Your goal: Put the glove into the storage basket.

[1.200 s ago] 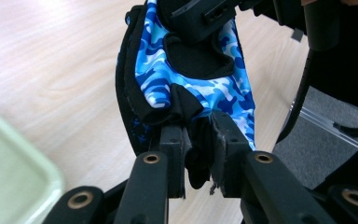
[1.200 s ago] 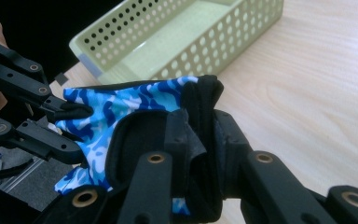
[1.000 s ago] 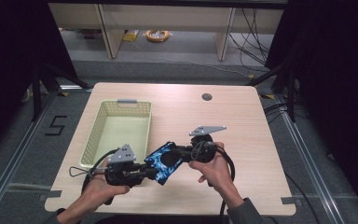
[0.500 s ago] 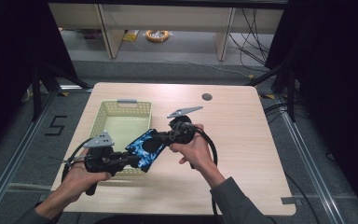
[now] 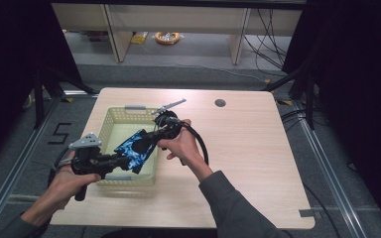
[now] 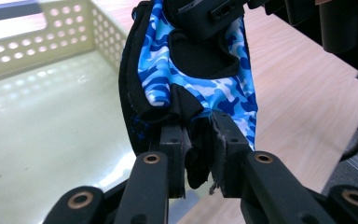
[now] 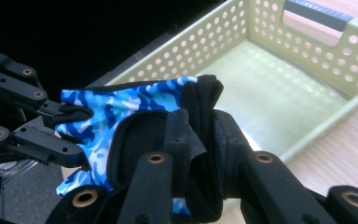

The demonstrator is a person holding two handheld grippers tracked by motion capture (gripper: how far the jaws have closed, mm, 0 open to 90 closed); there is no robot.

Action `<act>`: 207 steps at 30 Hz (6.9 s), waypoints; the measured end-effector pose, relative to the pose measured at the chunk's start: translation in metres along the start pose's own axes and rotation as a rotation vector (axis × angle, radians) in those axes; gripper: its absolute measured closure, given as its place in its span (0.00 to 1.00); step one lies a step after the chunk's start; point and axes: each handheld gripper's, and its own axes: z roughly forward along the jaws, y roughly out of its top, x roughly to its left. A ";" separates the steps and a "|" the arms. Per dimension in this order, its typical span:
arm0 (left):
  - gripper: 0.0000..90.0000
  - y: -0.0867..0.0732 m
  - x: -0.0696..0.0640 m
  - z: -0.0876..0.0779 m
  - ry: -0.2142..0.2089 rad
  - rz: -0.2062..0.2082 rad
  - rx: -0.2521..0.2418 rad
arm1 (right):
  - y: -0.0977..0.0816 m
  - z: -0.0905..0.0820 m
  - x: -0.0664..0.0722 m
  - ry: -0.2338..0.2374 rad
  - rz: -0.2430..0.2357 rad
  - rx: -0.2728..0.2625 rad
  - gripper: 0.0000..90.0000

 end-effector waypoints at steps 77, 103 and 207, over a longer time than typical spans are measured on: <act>0.43 -0.005 0.009 0.019 0.007 -0.087 0.020 | 0.011 0.046 -0.015 -0.151 -0.080 0.101 0.55; 0.32 -0.030 -0.069 0.032 -0.112 0.012 -0.032 | -0.059 -0.039 -0.003 -0.126 -0.083 -0.003 0.46; 0.21 -0.120 -0.086 0.057 -0.115 0.113 0.083 | -0.243 -0.089 0.006 -0.139 -0.052 -0.032 0.19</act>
